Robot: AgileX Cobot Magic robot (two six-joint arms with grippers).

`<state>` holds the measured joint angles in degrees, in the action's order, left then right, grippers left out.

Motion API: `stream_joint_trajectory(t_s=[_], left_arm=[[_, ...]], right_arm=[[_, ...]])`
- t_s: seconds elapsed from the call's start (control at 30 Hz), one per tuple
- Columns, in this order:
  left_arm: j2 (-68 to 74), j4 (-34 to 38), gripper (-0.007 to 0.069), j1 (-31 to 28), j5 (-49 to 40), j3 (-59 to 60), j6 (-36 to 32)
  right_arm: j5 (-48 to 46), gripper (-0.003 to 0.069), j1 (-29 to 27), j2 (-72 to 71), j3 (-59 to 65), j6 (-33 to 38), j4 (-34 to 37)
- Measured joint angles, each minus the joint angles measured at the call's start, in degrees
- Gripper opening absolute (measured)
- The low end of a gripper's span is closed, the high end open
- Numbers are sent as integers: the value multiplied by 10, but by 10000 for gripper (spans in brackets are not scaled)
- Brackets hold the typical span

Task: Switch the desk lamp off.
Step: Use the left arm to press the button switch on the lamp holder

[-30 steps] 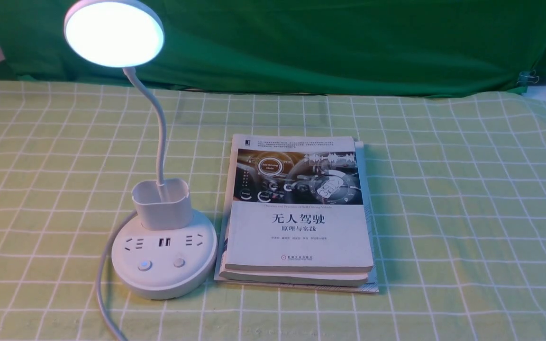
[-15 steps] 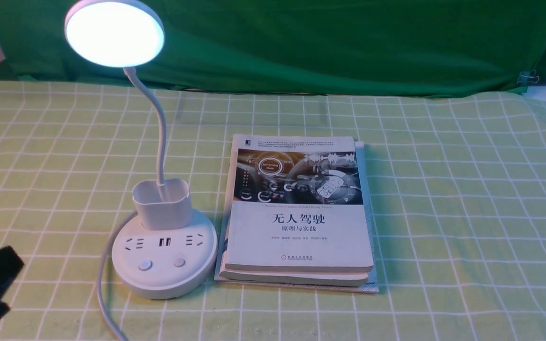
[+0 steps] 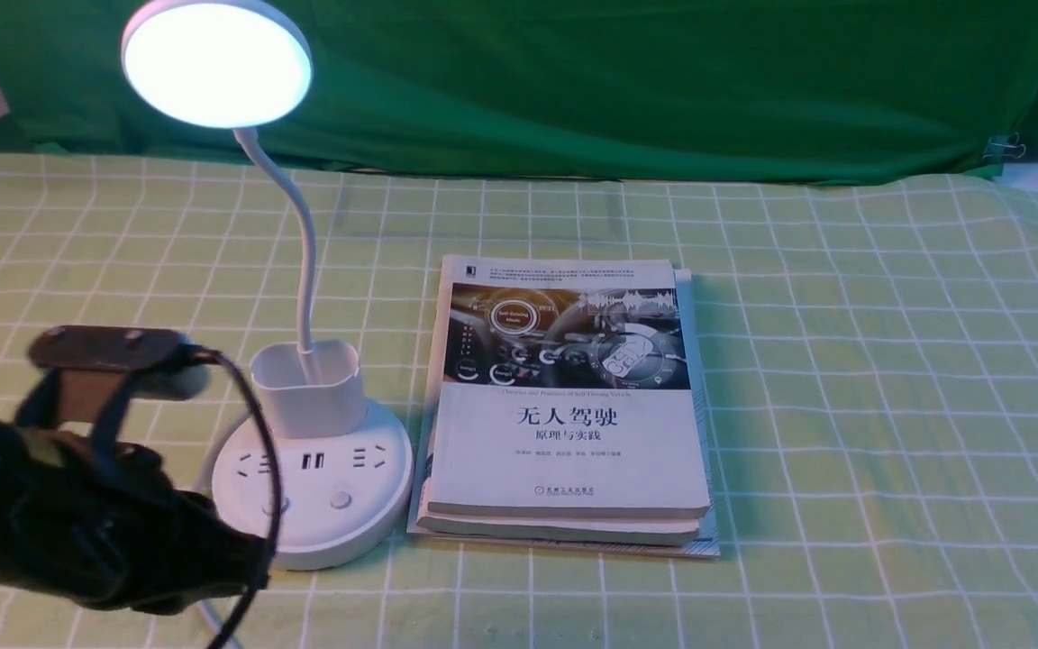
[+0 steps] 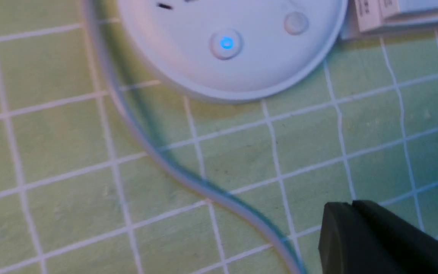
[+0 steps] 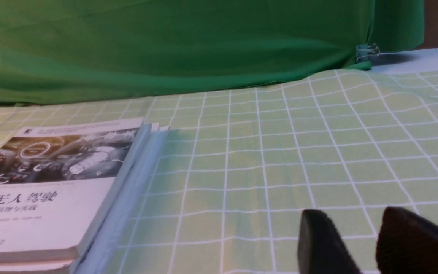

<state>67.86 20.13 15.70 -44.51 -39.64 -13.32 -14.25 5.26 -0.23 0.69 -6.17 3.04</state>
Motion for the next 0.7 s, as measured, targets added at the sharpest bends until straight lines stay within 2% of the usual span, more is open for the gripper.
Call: stream_joint_trajectory(t_s=[0.2,0.7], left_arm=[[96,-8,1,44,-15,-60,10],[194,-92,1,45,-39,-149,58]], right_arm=[[-1,238,0,0,0,-1,0],[-1,238,0,0,0,0,0]])
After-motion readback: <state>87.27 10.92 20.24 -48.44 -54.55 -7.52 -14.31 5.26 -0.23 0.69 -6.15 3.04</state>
